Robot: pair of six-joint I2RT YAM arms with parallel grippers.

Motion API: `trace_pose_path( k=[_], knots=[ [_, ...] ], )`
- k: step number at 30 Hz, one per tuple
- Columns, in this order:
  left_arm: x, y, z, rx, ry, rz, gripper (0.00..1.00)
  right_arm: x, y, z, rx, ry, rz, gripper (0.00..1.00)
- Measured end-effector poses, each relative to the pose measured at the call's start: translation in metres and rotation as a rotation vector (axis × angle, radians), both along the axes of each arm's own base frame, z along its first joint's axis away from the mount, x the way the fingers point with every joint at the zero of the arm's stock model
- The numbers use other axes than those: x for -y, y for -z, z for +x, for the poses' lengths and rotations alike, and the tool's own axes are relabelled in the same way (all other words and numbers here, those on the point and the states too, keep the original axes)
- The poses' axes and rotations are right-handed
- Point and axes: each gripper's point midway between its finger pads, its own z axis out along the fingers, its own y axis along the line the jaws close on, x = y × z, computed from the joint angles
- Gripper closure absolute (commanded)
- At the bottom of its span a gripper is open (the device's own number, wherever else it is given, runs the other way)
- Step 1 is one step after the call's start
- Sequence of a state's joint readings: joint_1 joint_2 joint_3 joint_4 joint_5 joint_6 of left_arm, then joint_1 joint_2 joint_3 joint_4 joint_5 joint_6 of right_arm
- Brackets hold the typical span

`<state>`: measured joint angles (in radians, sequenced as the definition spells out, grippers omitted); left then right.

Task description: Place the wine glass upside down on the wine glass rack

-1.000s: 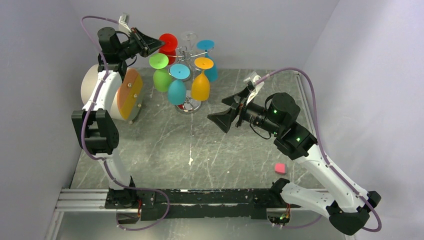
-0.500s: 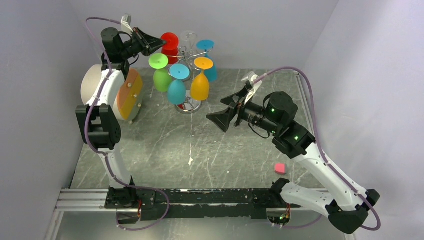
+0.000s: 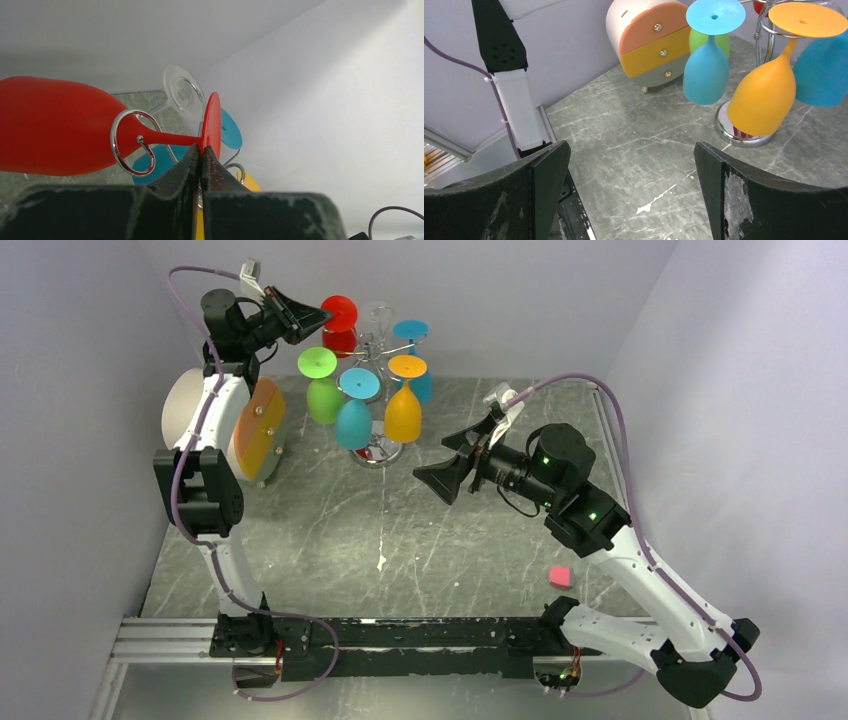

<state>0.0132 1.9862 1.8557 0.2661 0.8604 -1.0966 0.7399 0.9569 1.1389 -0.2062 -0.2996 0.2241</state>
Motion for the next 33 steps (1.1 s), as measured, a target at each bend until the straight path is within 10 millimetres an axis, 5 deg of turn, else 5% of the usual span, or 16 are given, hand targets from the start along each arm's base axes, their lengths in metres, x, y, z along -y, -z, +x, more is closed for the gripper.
trace_pose_path(
  k=[33],
  knots=[
    [-0.026,0.026,0.017,-0.063,-0.086,-0.001,0.90,0.004,-0.007,-0.006,0.012,-0.003,0.019,0.00]
  ],
)
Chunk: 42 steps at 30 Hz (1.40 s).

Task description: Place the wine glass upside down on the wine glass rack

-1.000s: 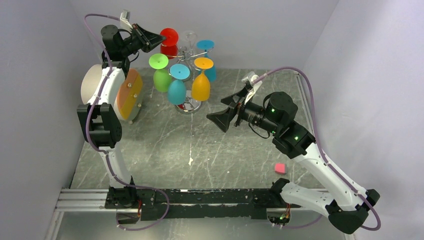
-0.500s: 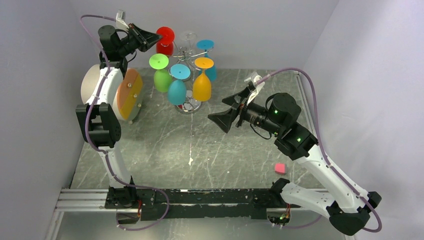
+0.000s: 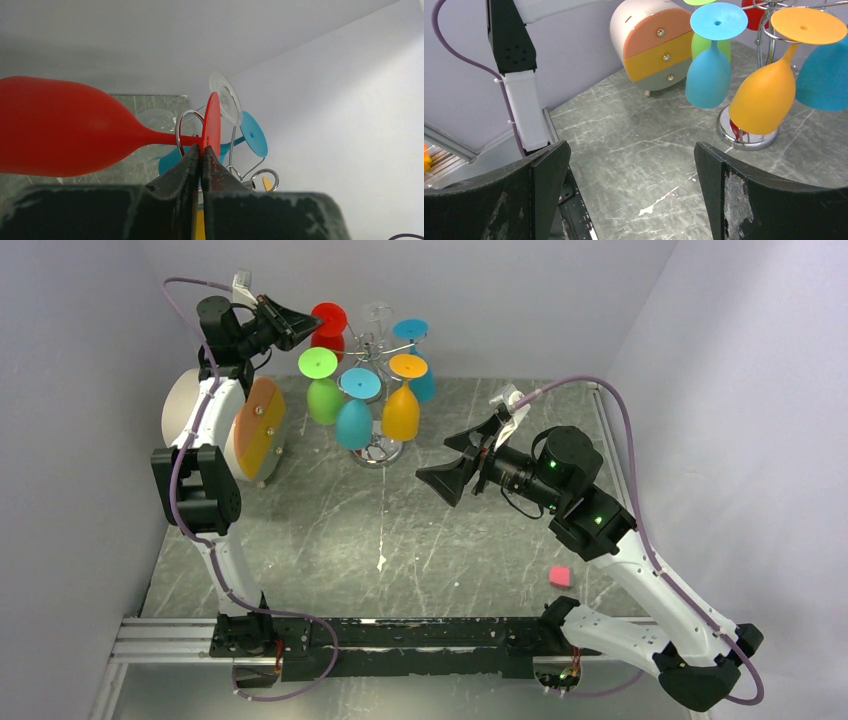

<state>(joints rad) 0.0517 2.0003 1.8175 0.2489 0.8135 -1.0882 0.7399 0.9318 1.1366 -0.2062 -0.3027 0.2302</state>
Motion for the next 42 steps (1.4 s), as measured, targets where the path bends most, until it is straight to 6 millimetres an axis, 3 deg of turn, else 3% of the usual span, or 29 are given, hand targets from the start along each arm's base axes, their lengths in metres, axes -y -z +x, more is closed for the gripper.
trace_pose_path(
  k=[9,15,25,30,38,39,40,42],
  knots=[
    [-0.001,0.008,0.000,-0.011,-0.002,0.029,0.86,-0.001,0.004,0.000,-0.014,0.000,0.000,0.00],
    [-0.005,0.008,0.000,-0.006,-0.018,0.045,0.72,-0.001,0.004,0.000,-0.016,-0.001,0.001,0.00],
    [-0.011,0.012,-0.004,-0.012,-0.042,0.064,0.60,-0.001,0.011,0.002,-0.027,0.004,-0.008,0.00],
    [-0.019,0.004,-0.009,0.007,-0.087,0.107,0.54,-0.002,0.016,0.002,-0.035,0.004,-0.016,0.00],
    [-0.039,-0.026,-0.032,0.086,-0.229,0.218,0.31,-0.008,0.031,0.012,-0.095,0.017,-0.065,0.00],
    [-0.043,-0.029,-0.035,0.092,-0.256,0.243,0.22,-0.007,0.034,0.015,-0.105,0.035,-0.072,0.00],
    [-0.046,-0.032,-0.038,0.097,-0.274,0.262,0.04,-0.006,0.036,0.016,-0.111,0.048,-0.076,0.00],
    [-0.053,-0.040,-0.045,0.113,-0.320,0.307,0.01,-0.001,0.038,0.021,-0.120,0.087,-0.082,0.00]
  ],
)
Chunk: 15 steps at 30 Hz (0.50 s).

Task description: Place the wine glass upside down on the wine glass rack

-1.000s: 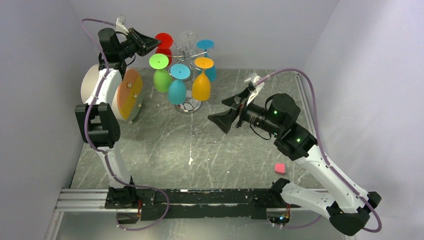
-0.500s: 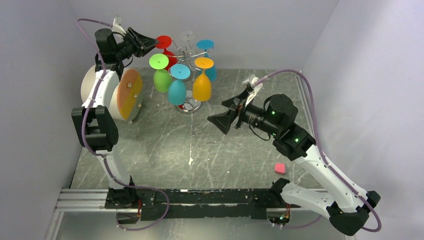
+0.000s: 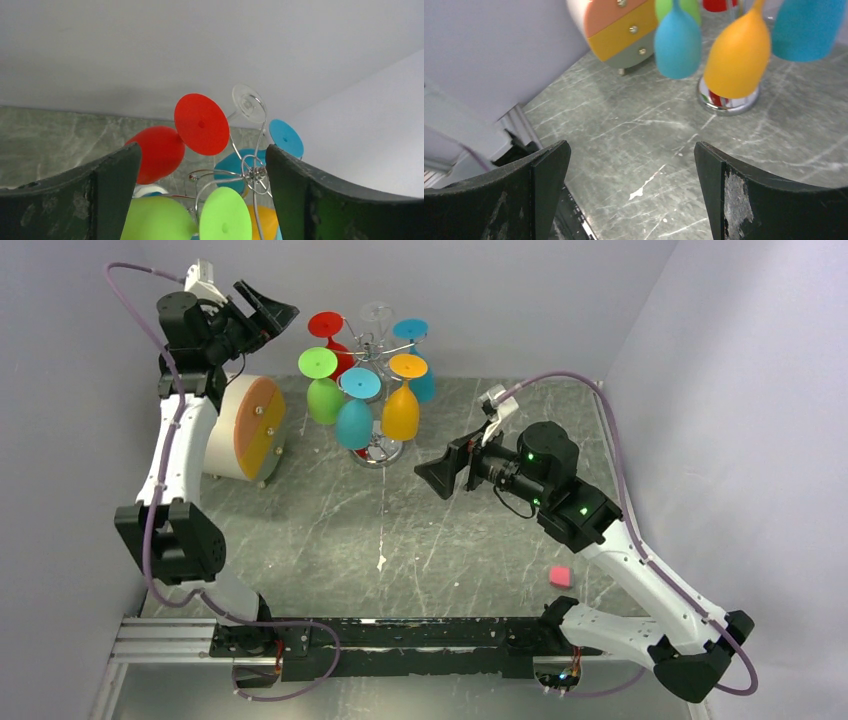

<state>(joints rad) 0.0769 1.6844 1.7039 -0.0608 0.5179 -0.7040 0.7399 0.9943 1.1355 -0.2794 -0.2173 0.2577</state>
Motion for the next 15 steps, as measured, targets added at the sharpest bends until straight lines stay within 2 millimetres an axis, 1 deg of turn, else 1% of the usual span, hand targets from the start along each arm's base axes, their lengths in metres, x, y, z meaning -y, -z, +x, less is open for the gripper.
trace_pose_path(
  k=[3,6,8,11,15],
  knots=[
    [-0.010,-0.011,-0.016,0.019,-0.061,0.056,0.01,0.009,0.003,0.009,-0.009,0.078,-0.011,0.00],
    [-0.016,-0.020,-0.037,0.044,-0.098,0.121,0.01,0.017,0.005,0.018,-0.023,0.152,-0.019,0.00],
    [-0.018,-0.022,-0.053,0.065,-0.109,0.164,0.01,0.023,0.005,0.024,-0.031,0.205,-0.016,0.00],
    [-0.021,-0.012,-0.082,0.067,-0.125,0.218,0.01,0.035,0.005,0.035,-0.054,0.315,0.007,0.00],
    [-0.020,0.012,-0.122,0.053,-0.117,0.269,0.01,0.053,0.007,0.049,-0.099,0.476,0.046,0.00]
  ],
)
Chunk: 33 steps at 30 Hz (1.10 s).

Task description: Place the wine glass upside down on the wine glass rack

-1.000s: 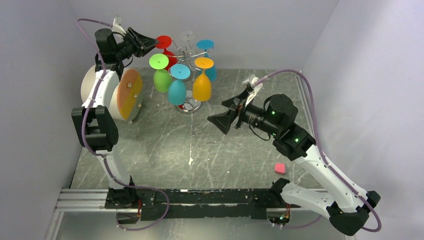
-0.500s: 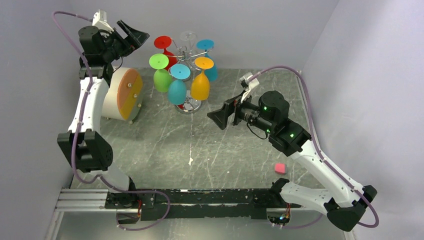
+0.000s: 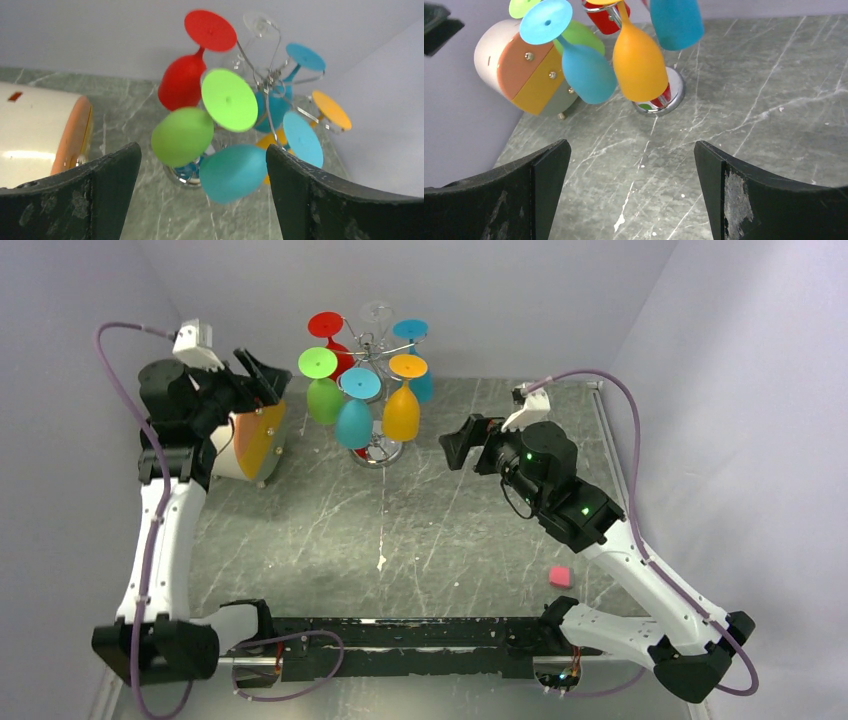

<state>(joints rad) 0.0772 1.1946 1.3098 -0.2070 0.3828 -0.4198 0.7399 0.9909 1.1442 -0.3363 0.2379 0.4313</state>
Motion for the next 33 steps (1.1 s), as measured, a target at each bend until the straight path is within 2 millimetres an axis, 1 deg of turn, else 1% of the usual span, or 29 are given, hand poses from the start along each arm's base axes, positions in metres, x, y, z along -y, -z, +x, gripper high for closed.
trace_pose_path(
  k=[2,7,10,13,15,19,21,23,28,31,33],
  knots=[
    [0.004,0.008,-0.020,0.001,0.022,0.021,0.01,0.004,0.002,0.001,-0.008,0.024,0.001,0.00],
    [0.020,0.018,-0.070,0.038,0.110,0.043,0.01,0.008,0.009,-0.003,-0.011,0.028,0.005,0.00],
    [0.028,0.025,-0.093,0.049,0.147,0.026,0.01,0.011,0.015,-0.002,-0.015,0.045,-0.002,0.00],
    [0.036,0.036,-0.108,0.039,0.188,0.002,0.01,0.014,0.024,0.000,-0.027,0.063,-0.019,0.00],
    [0.042,0.046,-0.116,0.022,0.225,-0.016,0.01,0.015,0.029,0.000,-0.035,0.070,-0.027,0.00],
    [0.058,0.075,-0.132,-0.032,0.332,-0.051,0.01,0.018,0.044,0.002,-0.048,0.091,-0.038,0.00],
    [0.061,0.085,-0.135,-0.054,0.351,-0.067,0.01,0.022,0.056,0.001,-0.060,0.108,-0.049,0.00],
    [0.062,0.090,-0.137,-0.071,0.359,-0.080,0.01,0.025,0.062,0.001,-0.070,0.124,-0.052,0.00],
    [0.067,0.088,-0.141,-0.056,0.392,-0.092,0.01,0.028,0.049,-0.002,-0.042,0.129,-0.012,0.00],
    [0.070,0.091,-0.144,-0.052,0.411,-0.096,0.01,0.031,0.039,-0.004,-0.014,0.133,0.015,0.00],
    [0.071,0.092,-0.146,-0.050,0.423,-0.097,0.01,0.033,0.036,-0.004,-0.006,0.138,0.022,0.00]
  ],
)
